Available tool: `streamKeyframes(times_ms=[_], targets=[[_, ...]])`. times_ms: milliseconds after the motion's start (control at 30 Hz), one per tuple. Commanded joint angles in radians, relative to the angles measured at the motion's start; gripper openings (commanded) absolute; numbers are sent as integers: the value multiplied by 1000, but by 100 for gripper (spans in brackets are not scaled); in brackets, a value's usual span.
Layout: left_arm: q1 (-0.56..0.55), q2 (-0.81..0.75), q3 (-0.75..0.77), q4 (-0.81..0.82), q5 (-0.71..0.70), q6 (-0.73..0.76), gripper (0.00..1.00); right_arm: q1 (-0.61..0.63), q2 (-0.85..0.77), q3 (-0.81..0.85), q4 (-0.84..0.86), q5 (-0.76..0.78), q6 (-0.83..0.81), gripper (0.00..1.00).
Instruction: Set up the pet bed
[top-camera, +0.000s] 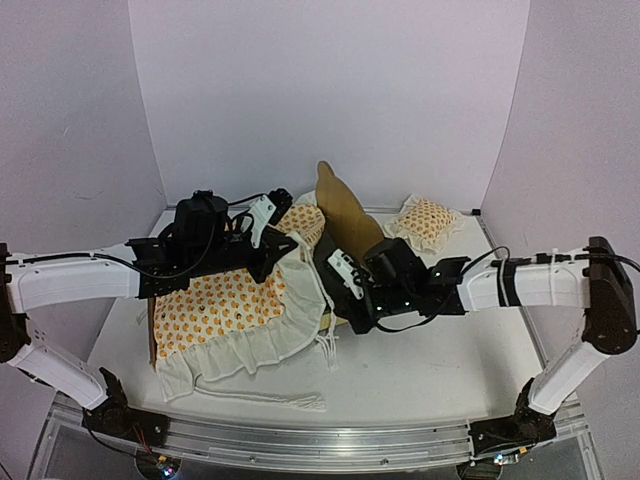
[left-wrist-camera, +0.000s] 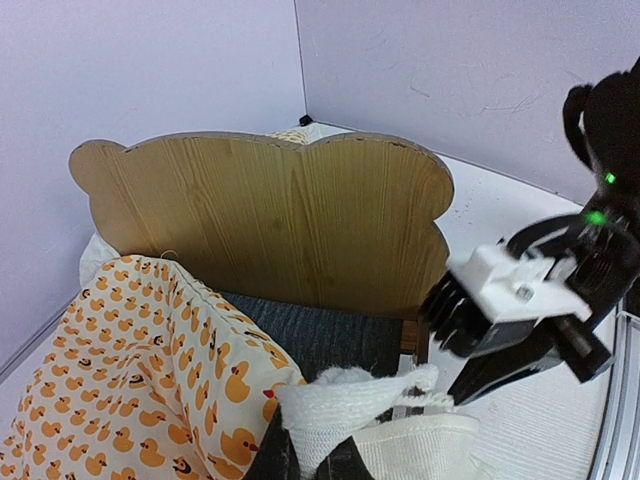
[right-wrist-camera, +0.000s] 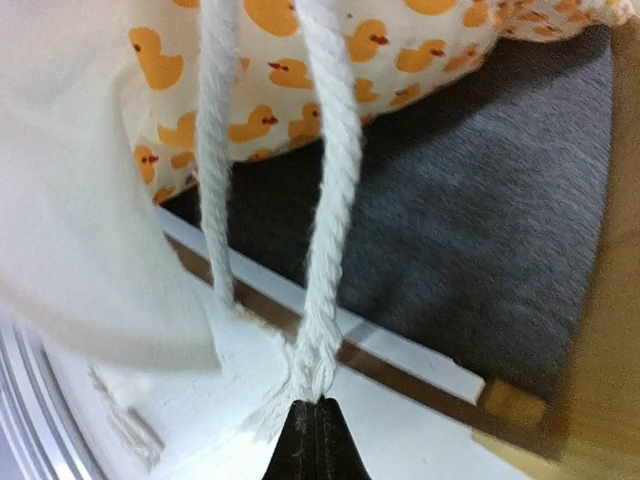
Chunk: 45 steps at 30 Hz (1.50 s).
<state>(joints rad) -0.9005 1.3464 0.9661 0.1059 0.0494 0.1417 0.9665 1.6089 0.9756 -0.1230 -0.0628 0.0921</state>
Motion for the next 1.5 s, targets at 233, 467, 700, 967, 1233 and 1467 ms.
streamKeyframes(times_ms=[233,467,700,967,1233,1467], targets=[[8,-37,4,43,17,6,0,-3,-200,240,-500,71,-36,0],[8,-46,5,42,13,12,0,-3,-176,308,-582,31,-26,0],[9,-63,1,41,-4,16,0,-2,-126,171,-432,-56,-55,35],[9,-63,10,40,9,8,0,0,-49,-63,164,-55,-47,47],[9,-67,19,41,17,8,0,-1,69,18,180,-34,-154,46],[9,-58,35,40,23,14,0,-2,93,51,154,-4,-230,43]])
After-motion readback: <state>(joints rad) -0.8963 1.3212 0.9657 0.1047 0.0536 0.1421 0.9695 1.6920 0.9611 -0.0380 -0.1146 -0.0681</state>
